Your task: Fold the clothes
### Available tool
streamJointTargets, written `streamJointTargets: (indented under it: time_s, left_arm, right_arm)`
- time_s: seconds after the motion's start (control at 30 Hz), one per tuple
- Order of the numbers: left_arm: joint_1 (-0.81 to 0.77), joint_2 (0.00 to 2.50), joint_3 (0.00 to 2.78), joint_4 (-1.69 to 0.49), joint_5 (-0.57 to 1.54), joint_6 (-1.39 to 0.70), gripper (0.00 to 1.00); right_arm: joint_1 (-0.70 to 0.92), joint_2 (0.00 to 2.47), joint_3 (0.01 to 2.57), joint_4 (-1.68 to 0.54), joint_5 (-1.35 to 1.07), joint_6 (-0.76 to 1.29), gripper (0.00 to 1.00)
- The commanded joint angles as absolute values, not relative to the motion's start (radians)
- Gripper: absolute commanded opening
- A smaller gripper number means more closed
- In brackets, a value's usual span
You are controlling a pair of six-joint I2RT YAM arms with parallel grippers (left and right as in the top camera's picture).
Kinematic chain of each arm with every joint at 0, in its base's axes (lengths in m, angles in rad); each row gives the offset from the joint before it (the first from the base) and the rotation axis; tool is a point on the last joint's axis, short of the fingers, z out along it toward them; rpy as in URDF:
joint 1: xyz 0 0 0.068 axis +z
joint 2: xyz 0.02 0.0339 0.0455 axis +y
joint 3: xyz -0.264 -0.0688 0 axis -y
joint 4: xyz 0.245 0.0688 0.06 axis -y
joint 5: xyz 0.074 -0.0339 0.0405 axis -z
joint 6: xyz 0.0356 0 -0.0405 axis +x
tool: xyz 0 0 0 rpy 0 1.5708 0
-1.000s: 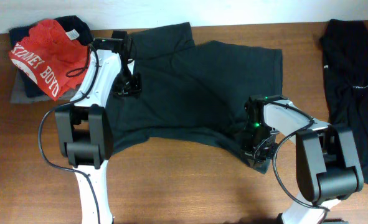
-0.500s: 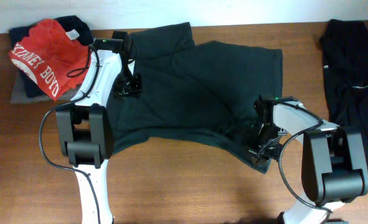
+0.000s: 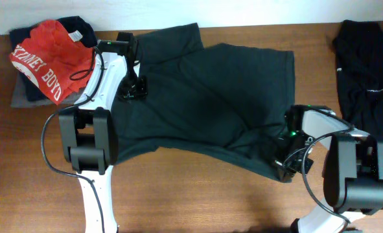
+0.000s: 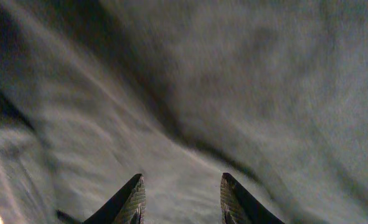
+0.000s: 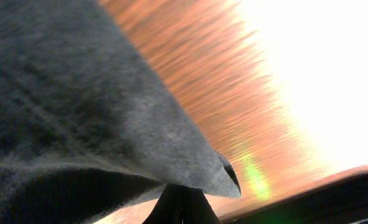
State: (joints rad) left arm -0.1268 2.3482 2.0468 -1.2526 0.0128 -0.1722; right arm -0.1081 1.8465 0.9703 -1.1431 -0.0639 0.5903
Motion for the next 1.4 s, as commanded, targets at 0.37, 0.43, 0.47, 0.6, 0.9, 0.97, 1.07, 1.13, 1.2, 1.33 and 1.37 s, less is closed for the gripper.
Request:
streamJointTargets:
  time_s: [0.37, 0.43, 0.47, 0.6, 0.9, 0.97, 1.07, 1.13, 1.2, 1.33, 1.37]
  left_arm:
    - [-0.122, 2.358, 2.045, -1.244, 0.000, -0.163, 0.39]
    - [-0.122, 2.358, 2.045, -1.241, 0.000, -0.163, 0.39]
    - [-0.122, 2.358, 2.045, -1.239, 0.000, -0.163, 0.39]
    - [-0.122, 2.358, 2.045, -1.234, 0.001, -0.163, 0.39]
    - [-0.122, 2.358, 2.045, -1.230, 0.001, -0.163, 0.40]
    - [-0.122, 2.358, 2.045, -1.228, 0.001, -0.163, 0.40]
    - [-0.122, 2.358, 2.045, -1.214, 0.001, -0.163, 0.40]
    - [-0.122, 2.358, 2.045, -1.206, 0.001, -0.163, 0.40]
    - [-0.122, 2.358, 2.045, -1.203, 0.001, -0.163, 0.40]
    - [-0.122, 2.358, 2.045, -1.209, 0.001, -0.163, 0.40]
    - [-0.122, 2.358, 2.045, -1.210, 0.001, -0.163, 0.40]
  right_arm:
    - [-0.210, 1.684, 1.057, -1.232, 0.057, 0.608, 0.04]
    - [-0.210, 1.657, 1.075, -1.240, 0.057, 0.607, 0.04]
    - [-0.210, 1.642, 1.085, -1.242, 0.057, 0.607, 0.04]
    - [-0.210, 1.601, 1.140, -1.236, 0.005, 0.522, 0.07]
    - [-0.209, 1.613, 1.147, -1.028, -0.176, 0.397, 0.45]
    - [-0.209, 1.613, 1.143, -0.994, -0.171, 0.396, 0.34]
    - [-0.209, 1.622, 1.122, -0.922, -0.146, 0.396, 0.30]
    - [-0.209, 1.638, 1.106, -0.850, -0.147, 0.396, 0.25]
    - [-0.209, 1.663, 1.106, -0.801, -0.145, 0.396, 0.24]
    - [-0.210, 1.700, 1.106, -0.782, -0.094, 0.396, 0.57]
    - [-0.210, 1.711, 1.106, -0.788, -0.089, 0.396, 0.61]
